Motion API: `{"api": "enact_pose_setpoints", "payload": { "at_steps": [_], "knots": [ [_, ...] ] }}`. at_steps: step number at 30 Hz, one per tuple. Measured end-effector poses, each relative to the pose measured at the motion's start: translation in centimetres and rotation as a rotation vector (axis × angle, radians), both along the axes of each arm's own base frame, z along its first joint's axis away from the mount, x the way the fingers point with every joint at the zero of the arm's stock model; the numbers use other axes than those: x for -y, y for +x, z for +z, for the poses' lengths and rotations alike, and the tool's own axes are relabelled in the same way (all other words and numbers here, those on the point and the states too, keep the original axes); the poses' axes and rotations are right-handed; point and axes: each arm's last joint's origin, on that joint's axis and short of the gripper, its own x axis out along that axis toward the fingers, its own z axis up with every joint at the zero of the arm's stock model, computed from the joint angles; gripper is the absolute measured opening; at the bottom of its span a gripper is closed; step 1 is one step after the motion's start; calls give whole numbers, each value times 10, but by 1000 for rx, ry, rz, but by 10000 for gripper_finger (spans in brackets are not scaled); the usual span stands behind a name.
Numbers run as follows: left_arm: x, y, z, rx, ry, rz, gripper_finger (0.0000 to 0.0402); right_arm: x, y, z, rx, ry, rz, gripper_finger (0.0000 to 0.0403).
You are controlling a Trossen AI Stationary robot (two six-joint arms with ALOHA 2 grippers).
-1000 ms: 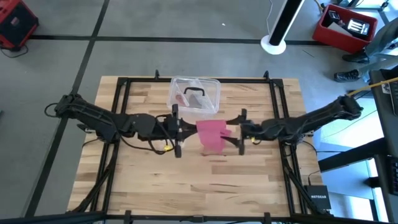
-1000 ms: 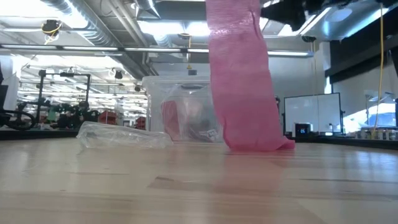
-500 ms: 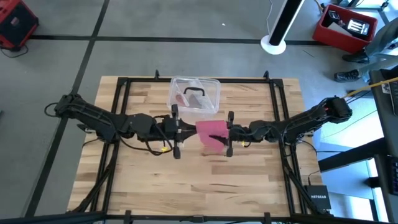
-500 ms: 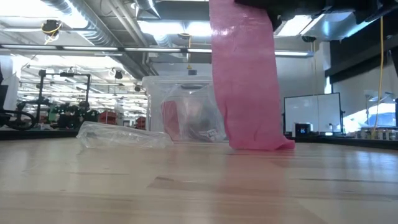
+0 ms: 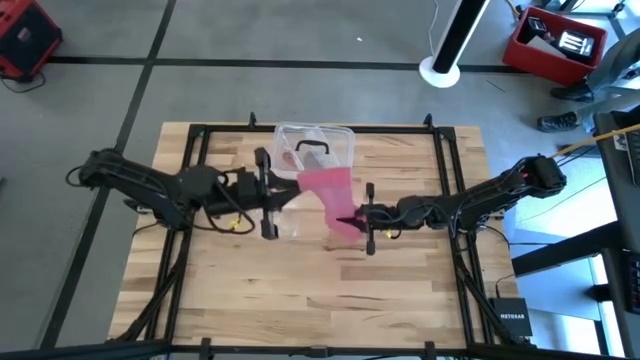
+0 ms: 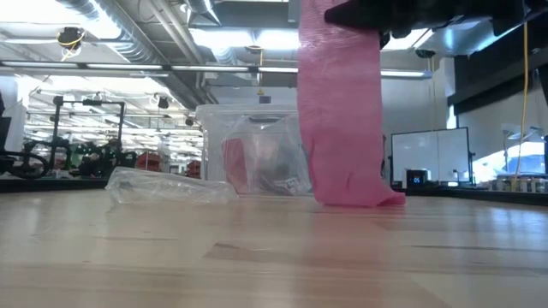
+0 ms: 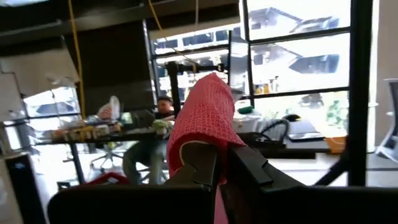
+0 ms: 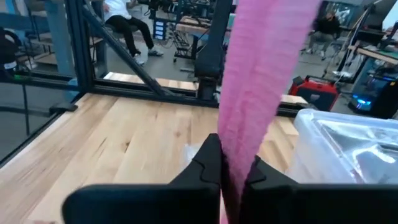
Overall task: Roll bandage
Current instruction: Roll the pink bandage
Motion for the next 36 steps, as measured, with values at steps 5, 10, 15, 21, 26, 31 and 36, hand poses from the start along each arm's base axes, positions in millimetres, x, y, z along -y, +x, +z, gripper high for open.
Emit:
{"api": "enact_pose_setpoints", "payload": {
  "at_steps": [5, 10, 15, 21, 26, 31, 36],
  "knots": [
    [-9, -5, 5, 10, 50, 74, 15, -7, -2, 0, -5, 5, 25, 3],
    [-9, 1, -5, -100, 136, 94, 15, -7, -2, 0, -4, 16, 27, 2],
    [-5, 4, -19, -221, 159, 72, 15, -6, -2, 0, 6, 21, -9, 5],
    [-1, 3, -25, -275, 123, 49, 15, -7, 0, 4, 16, 87, -11, 24],
    [-1, 3, -24, -262, 113, 49, 15, -7, 4, 12, 0, 97, -47, 103],
    [-1, 3, -18, -196, 91, 21, 15, -6, 4, 24, -118, 54, -79, 195],
    [1, 3, -17, -185, 105, 9, 15, -5, -1, 37, -277, 86, -91, 252]
  ]
}}
